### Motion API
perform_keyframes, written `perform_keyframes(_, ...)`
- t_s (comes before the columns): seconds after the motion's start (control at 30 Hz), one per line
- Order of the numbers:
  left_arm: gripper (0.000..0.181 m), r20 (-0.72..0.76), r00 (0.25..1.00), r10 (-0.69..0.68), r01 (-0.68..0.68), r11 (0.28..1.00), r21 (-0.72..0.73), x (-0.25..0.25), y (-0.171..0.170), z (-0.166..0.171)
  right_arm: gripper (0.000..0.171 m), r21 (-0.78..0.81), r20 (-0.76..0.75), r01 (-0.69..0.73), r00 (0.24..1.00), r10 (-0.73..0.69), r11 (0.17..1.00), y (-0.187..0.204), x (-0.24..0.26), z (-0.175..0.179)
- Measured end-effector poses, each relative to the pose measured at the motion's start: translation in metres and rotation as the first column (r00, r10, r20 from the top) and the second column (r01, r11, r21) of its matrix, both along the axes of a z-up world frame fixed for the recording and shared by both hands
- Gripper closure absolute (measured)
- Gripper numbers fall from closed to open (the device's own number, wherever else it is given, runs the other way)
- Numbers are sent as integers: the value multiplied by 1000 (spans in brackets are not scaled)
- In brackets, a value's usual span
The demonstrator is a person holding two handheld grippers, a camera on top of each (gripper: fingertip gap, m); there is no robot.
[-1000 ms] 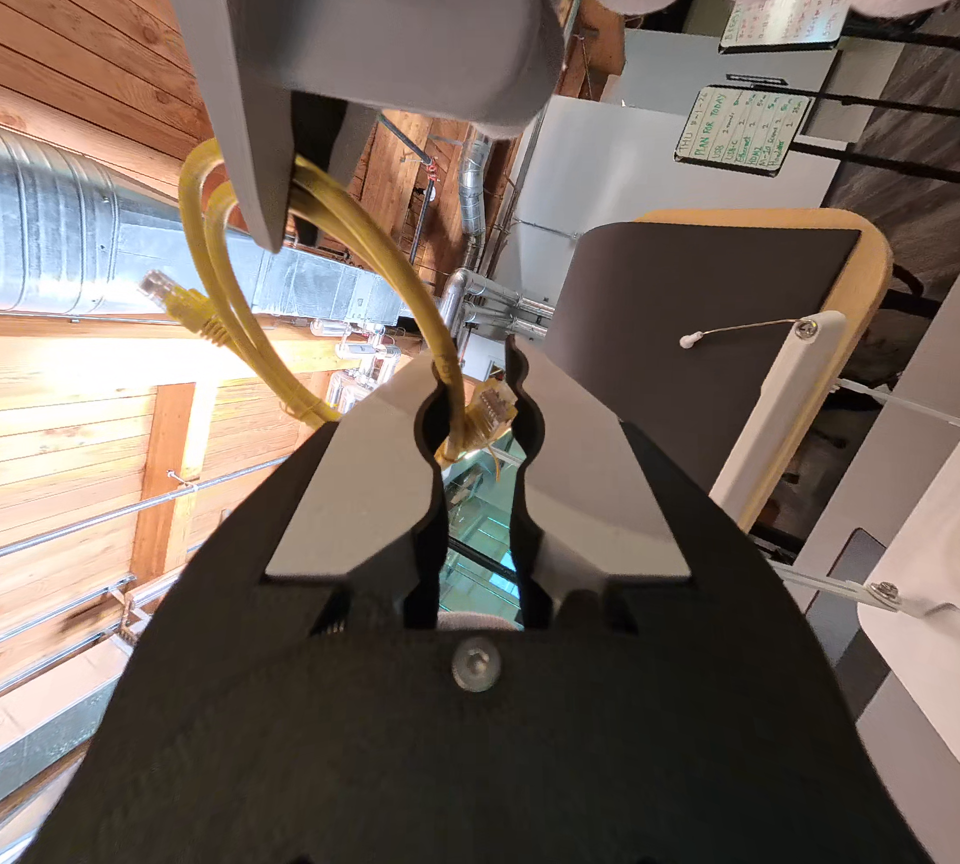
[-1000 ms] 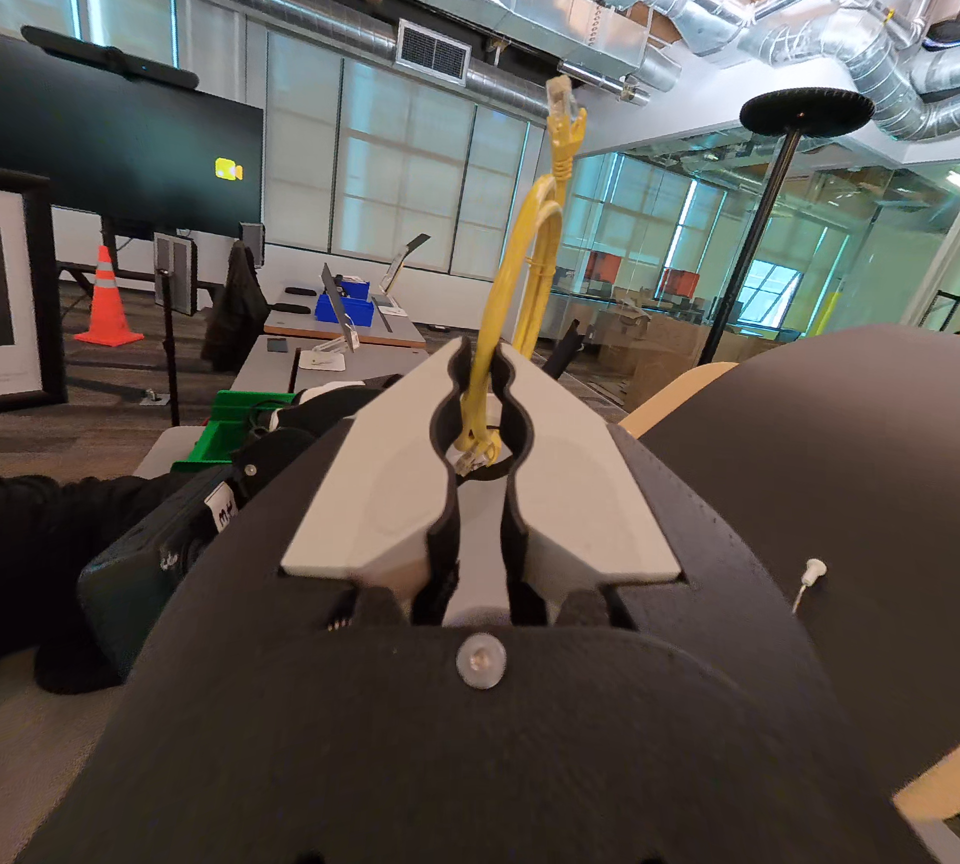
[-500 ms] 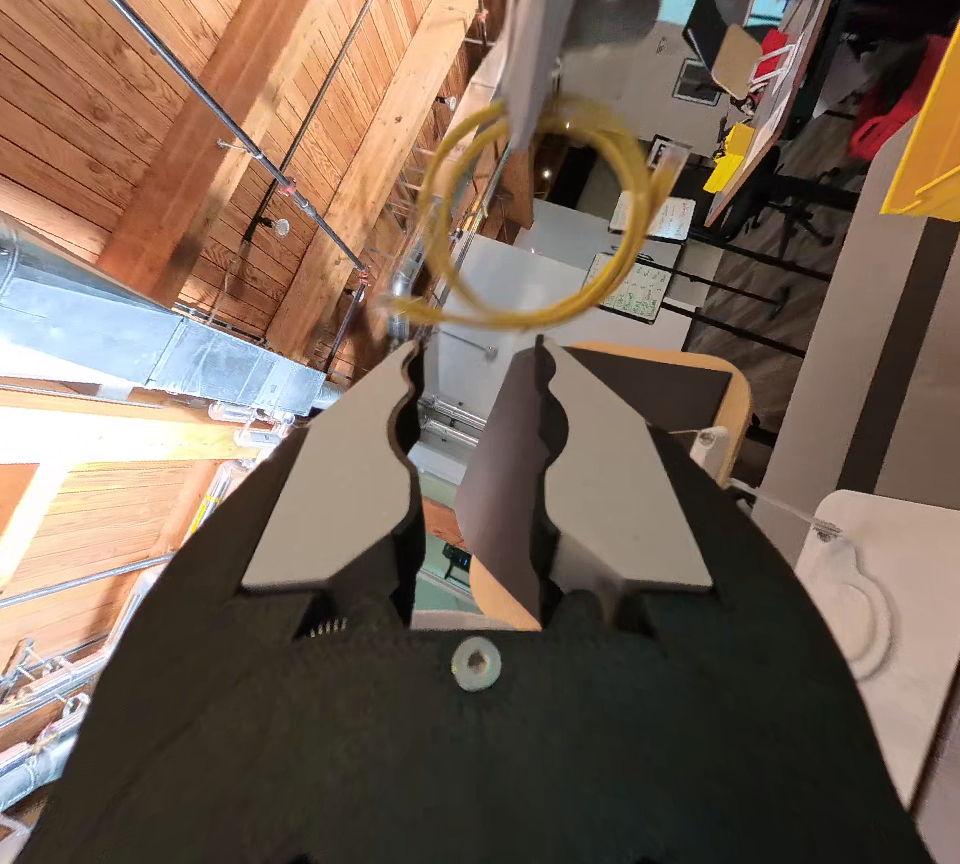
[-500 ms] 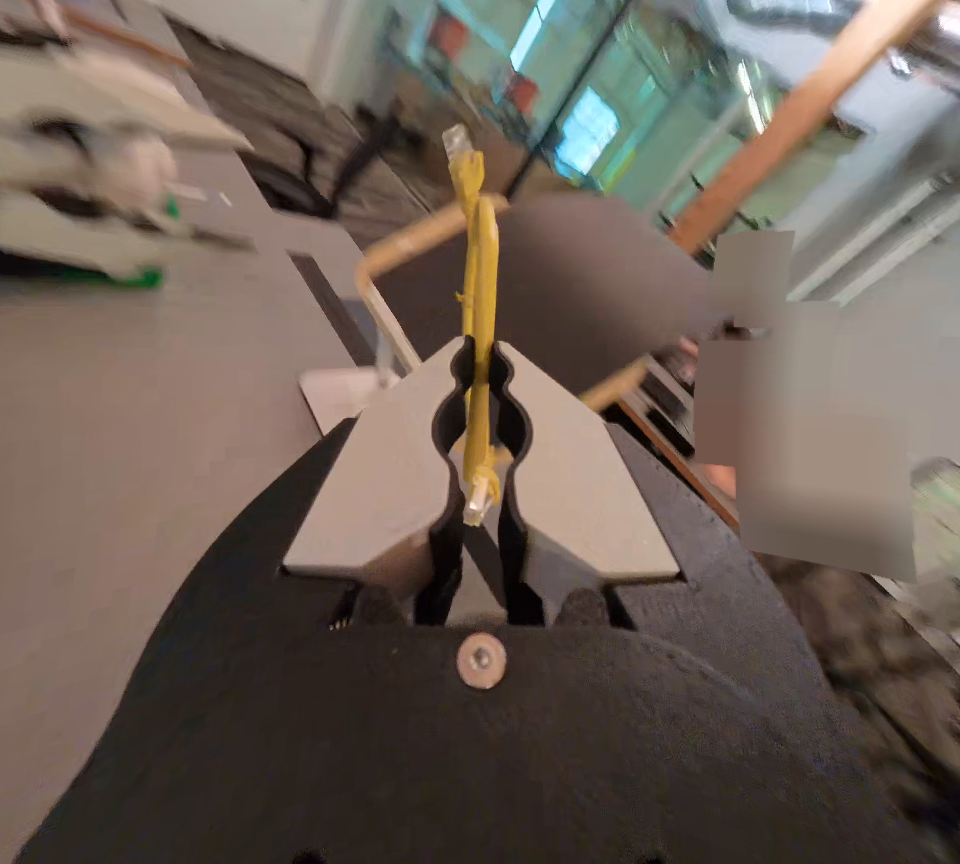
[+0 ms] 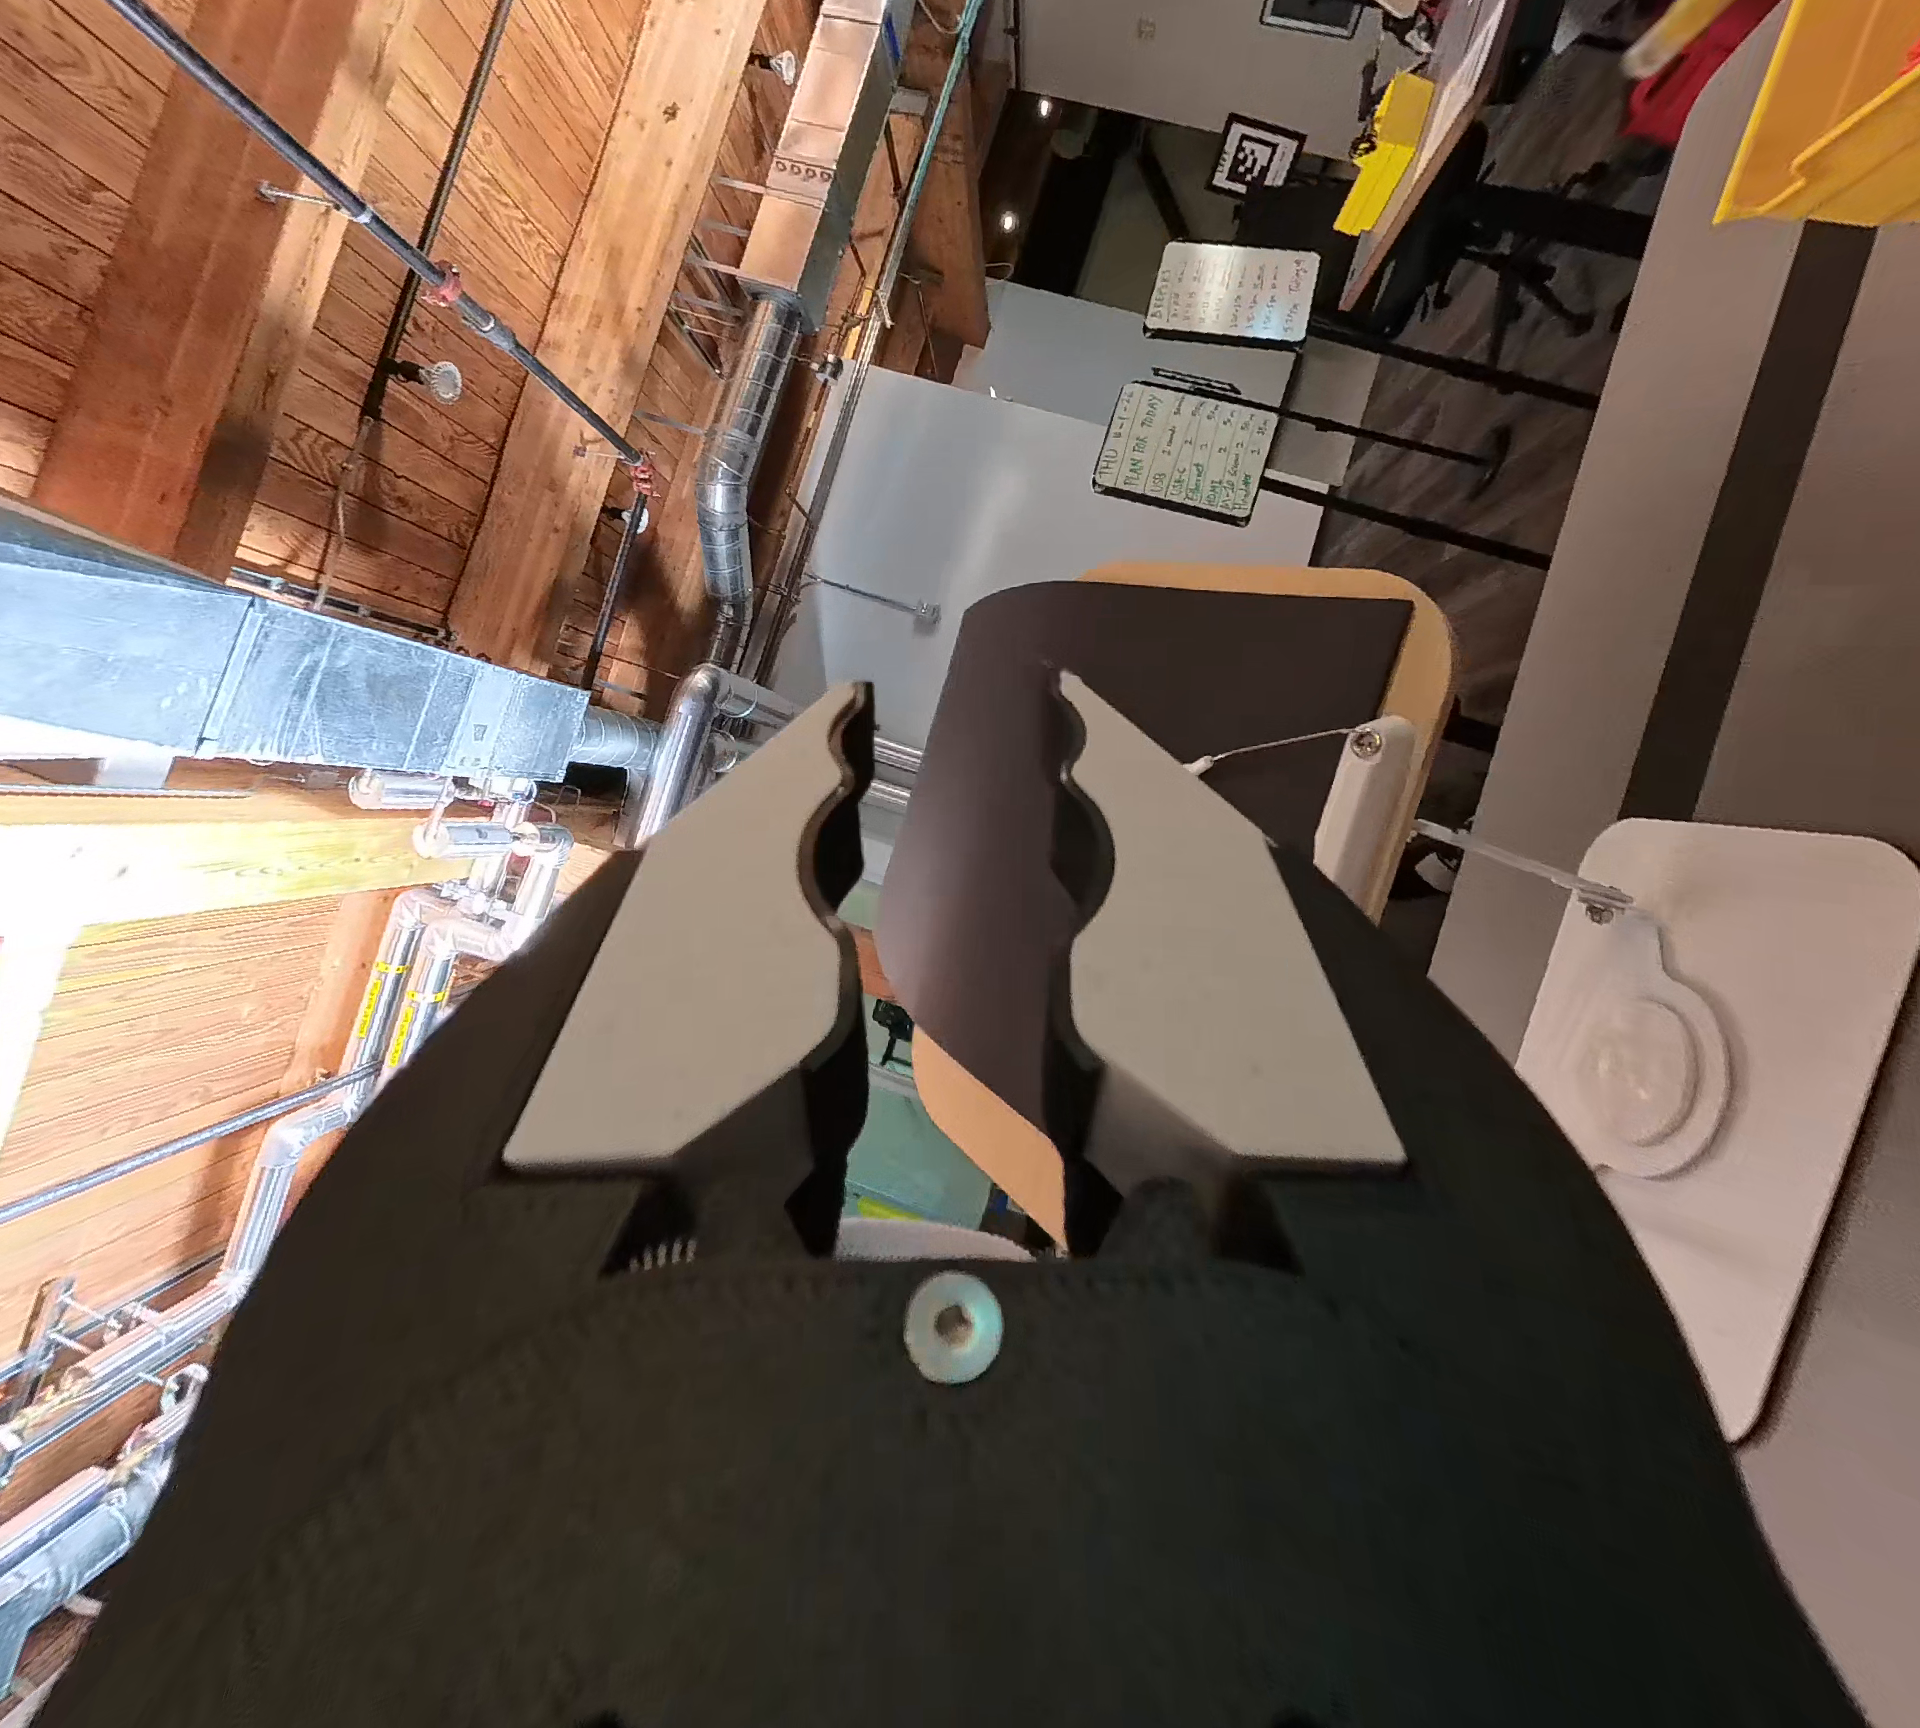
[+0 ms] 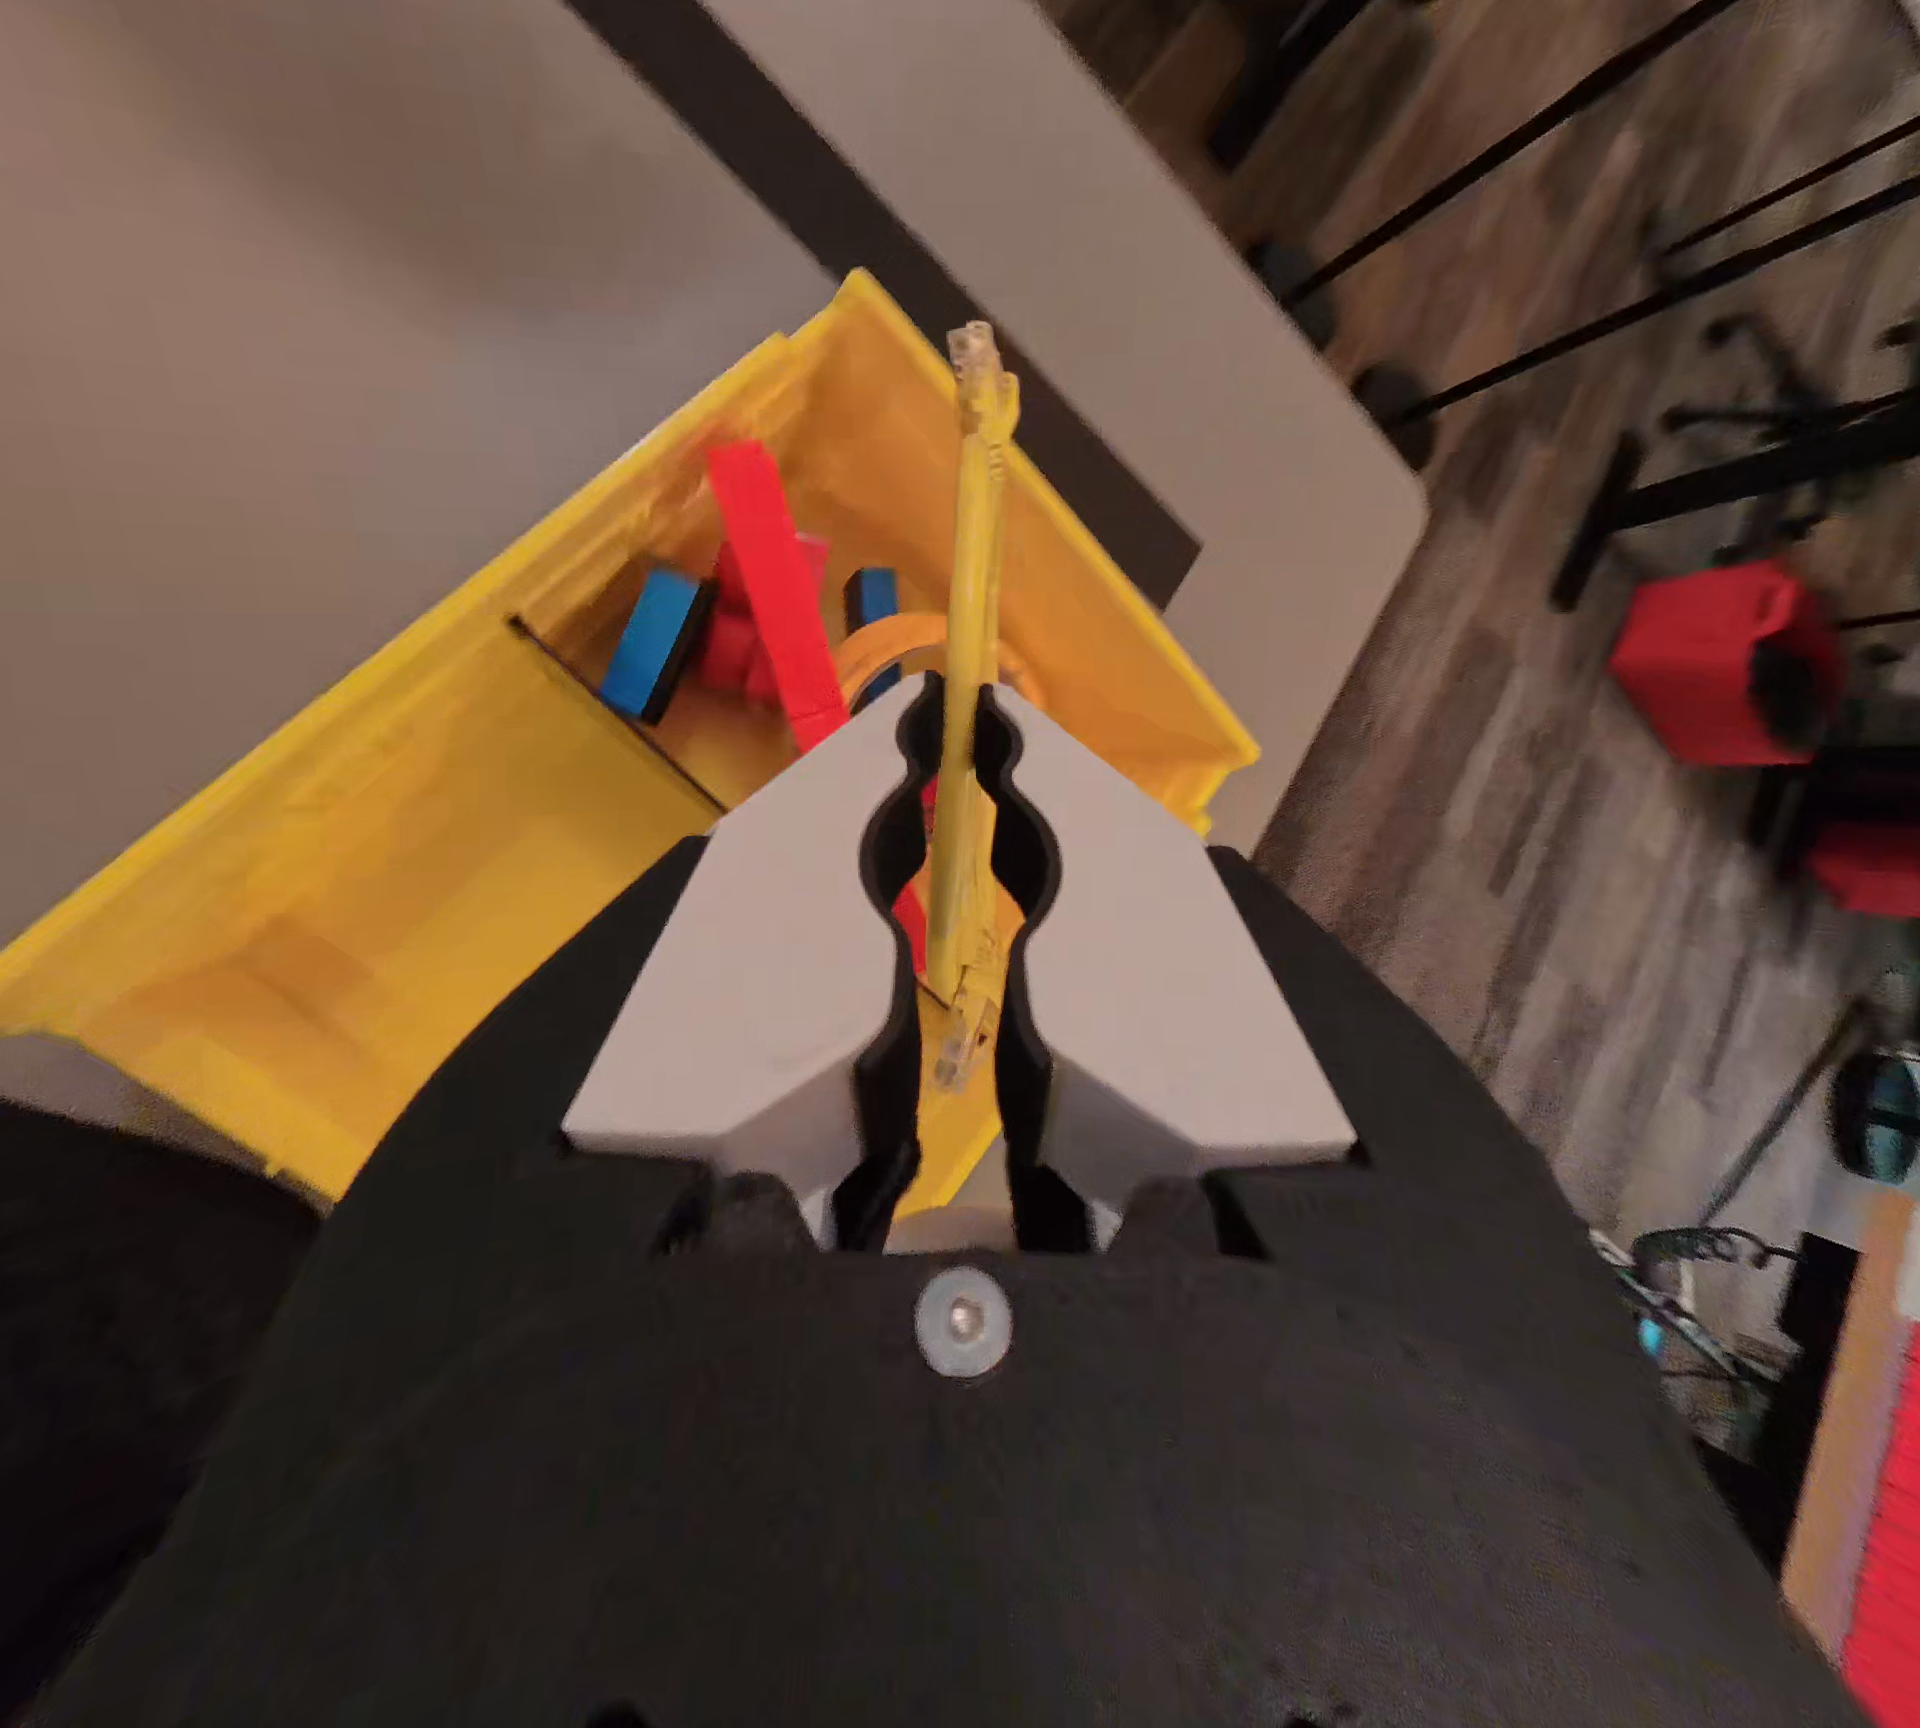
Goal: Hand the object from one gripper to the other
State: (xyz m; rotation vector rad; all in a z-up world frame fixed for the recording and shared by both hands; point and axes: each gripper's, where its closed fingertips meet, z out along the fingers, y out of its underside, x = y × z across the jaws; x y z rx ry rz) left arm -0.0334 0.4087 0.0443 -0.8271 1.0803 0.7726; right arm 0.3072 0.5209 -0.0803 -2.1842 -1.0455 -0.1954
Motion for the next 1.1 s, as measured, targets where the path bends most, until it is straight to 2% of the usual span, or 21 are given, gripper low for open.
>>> perform_keyframes(0.07, 151, -10, 1000, 9, -9, 1000, -14, -1, 3, -3, 168, -73, -37, -37, 999, 34, 997, -2, -4, -14)
perform_keyframes(0.13, 151, -17, 1000, 14, -15, 1000, -27, -2, 6, -6, 168, -93, -27, -10, 1000, 8, 996, 4, 2, -23)
perform_keyframes(0.4, 151, -25, 999, 29, -30, 998, -48, -7, 10, -8, 168, 88, 82, 166, 981, -174, 982, 30, 36, 0)
perform_keyframes(0.47, 151, -25, 999, 28, -29, 998, -57, -8, 10, -9, 168, 88, 108, 193, 974, -202, 977, 35, 44, -6)
perform_keyframes(0.57, 150, -26, 999, 30, -32, 997, -63, -8, 11, -10, 147, -34, 147, 129, 982, -122, 991, 32, 35, -38)
perform_keyframes(0.63, 149, -26, 999, 31, -33, 997, -69, -9, 12, -12, 142, -86, 119, 47, 992, -37, 995, 27, 15, -46)
perform_keyframes(0.7, 147, -25, 999, 35, -37, 996, -78, -9, 14, -13, 121, -114, 91, -63, 993, 74, 992, 14, -10, -46)
perform_keyframes(0.77, 145, -18, 999, 38, -39, 995, -90, -10, 17, -16, 118, -38, 115, -94, 989, 98, 995, 15, -22, -29)
perform_keyframes(0.87, 137, 11, 998, 68, -67, 993, -98, -13, 25, -17, 125, 127, 100, -144, 986, 132, 981, 13, -57, 14)
perform_keyframes(0.93, 126, 60, 993, 106, -99, 989, -108, -19, 34, -17, 127, 264, 85, -228, 973, 213, 937, 7, -102, 46)
perform_keyframes(1.03, 113, 131, 972, 196, -185, 978, -93, -34, 53, -19, 127, 472, -13, -344, 918, 396, 812, -13, -194, 91)
perform_keyframes(1.1, 110, 134, 960, 247, -234, 966, -108, -43, 67, -30, 128, 530, -90, -398, 852, 516, 749, -35, -255, 100)
